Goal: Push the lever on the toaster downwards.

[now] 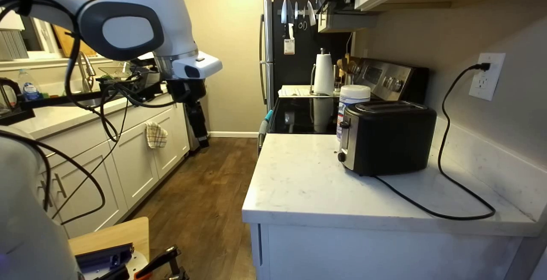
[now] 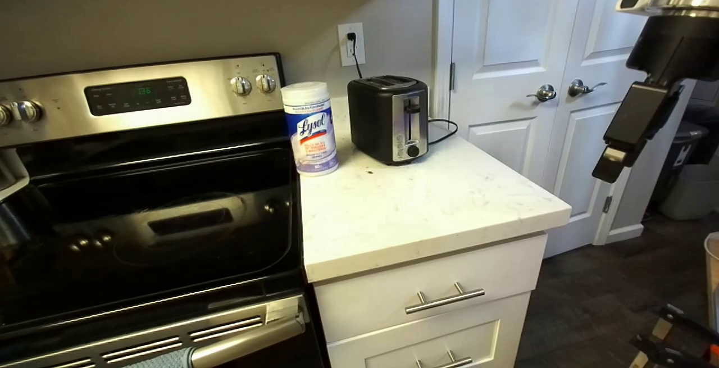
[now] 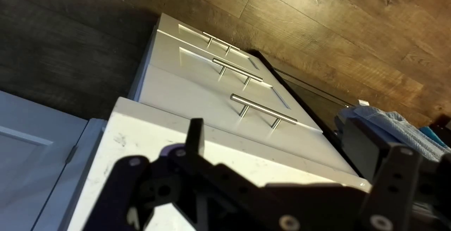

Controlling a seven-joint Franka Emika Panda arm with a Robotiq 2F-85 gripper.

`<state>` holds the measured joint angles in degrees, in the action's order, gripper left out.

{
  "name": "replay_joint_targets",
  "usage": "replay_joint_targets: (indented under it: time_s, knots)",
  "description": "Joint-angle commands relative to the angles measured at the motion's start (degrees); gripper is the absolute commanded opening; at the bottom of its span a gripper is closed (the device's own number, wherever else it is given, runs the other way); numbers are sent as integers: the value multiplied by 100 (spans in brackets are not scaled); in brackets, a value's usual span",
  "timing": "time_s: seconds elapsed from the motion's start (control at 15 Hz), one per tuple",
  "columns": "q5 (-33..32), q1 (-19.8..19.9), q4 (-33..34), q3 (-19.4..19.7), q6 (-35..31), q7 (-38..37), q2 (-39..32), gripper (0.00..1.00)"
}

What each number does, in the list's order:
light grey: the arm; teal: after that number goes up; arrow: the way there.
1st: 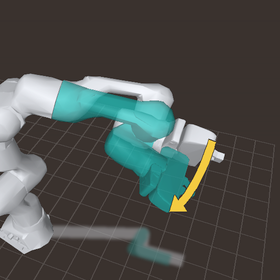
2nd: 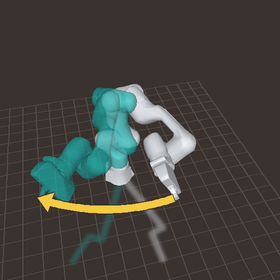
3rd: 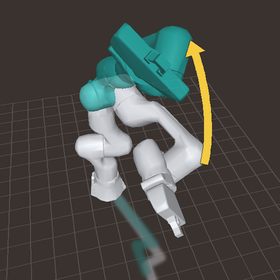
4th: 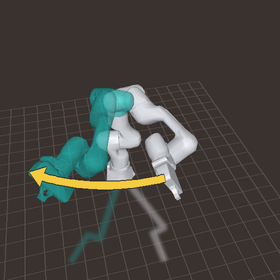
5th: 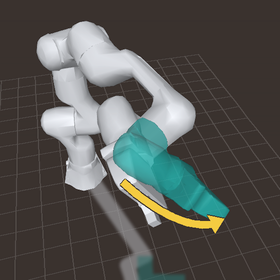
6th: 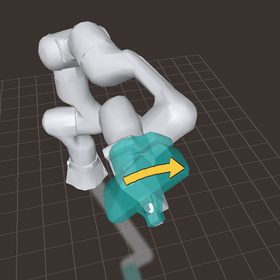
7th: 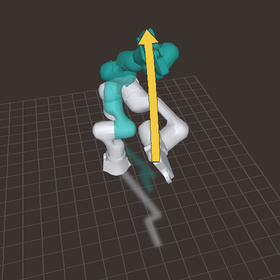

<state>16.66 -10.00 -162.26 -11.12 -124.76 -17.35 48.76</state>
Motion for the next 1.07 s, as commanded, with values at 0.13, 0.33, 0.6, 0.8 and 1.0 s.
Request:
replay_joint_targets:
  time_s: [0.13,0.33,0.6,0.8,1.0]
  knots:
    - [4,15,14,-7,25,8,4,100]
    - [-22,39,58,-95,-56,-77,-34,100]
    - [-100,171,426,-292,-325,-192,-463,100]
    - [-177,358,714,-339,-621,-240,-906,100]
    - [-301,622,1170,-314,-910,-370,-1457,100]
